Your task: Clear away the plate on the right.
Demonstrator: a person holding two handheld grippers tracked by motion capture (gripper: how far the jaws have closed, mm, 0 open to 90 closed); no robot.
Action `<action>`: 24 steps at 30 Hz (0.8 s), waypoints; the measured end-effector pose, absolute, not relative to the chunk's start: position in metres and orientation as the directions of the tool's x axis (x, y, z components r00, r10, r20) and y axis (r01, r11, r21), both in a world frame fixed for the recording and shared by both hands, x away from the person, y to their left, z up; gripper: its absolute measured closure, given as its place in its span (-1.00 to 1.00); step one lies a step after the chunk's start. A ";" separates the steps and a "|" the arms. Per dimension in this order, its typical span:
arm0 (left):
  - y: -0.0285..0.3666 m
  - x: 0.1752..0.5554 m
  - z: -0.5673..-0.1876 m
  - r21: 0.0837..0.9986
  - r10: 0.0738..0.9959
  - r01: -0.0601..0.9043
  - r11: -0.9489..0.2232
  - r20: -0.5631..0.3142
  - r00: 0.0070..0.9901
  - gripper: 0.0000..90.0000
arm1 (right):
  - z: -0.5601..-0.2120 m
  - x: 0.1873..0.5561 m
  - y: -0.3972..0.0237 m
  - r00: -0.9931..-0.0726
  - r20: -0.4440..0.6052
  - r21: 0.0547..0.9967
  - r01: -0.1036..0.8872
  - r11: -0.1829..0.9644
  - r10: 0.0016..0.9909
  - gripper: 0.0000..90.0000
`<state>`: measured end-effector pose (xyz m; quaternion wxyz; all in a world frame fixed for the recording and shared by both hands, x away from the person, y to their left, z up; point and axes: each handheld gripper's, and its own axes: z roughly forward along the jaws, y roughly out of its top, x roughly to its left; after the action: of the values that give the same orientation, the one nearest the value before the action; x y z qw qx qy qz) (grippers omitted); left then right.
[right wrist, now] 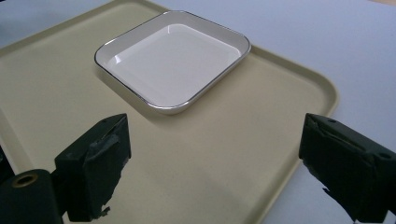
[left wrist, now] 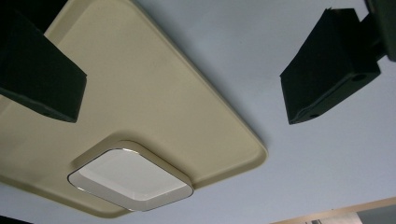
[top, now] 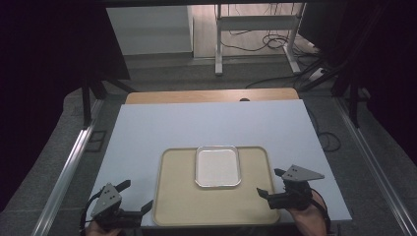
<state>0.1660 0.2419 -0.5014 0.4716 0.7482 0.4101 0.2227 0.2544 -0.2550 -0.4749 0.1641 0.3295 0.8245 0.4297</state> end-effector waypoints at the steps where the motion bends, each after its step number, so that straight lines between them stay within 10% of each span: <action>1: 0.242 0.166 -0.501 0.888 0.824 0.404 -0.218 -0.054 0.564 -1.00 | -0.475 0.254 -0.256 -0.728 0.010 0.818 0.400 0.414 0.685 -0.81; 24: 0.243 0.166 -0.502 0.890 0.825 0.408 -0.205 -0.067 0.561 -1.00 | -0.475 0.240 -0.290 -0.677 -0.023 0.822 0.406 0.400 0.735 -0.95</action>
<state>0.1663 0.2431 -0.5016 0.4757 0.7444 0.4141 0.2193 0.2395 -0.2895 -0.4747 0.1958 0.3506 0.8135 0.4207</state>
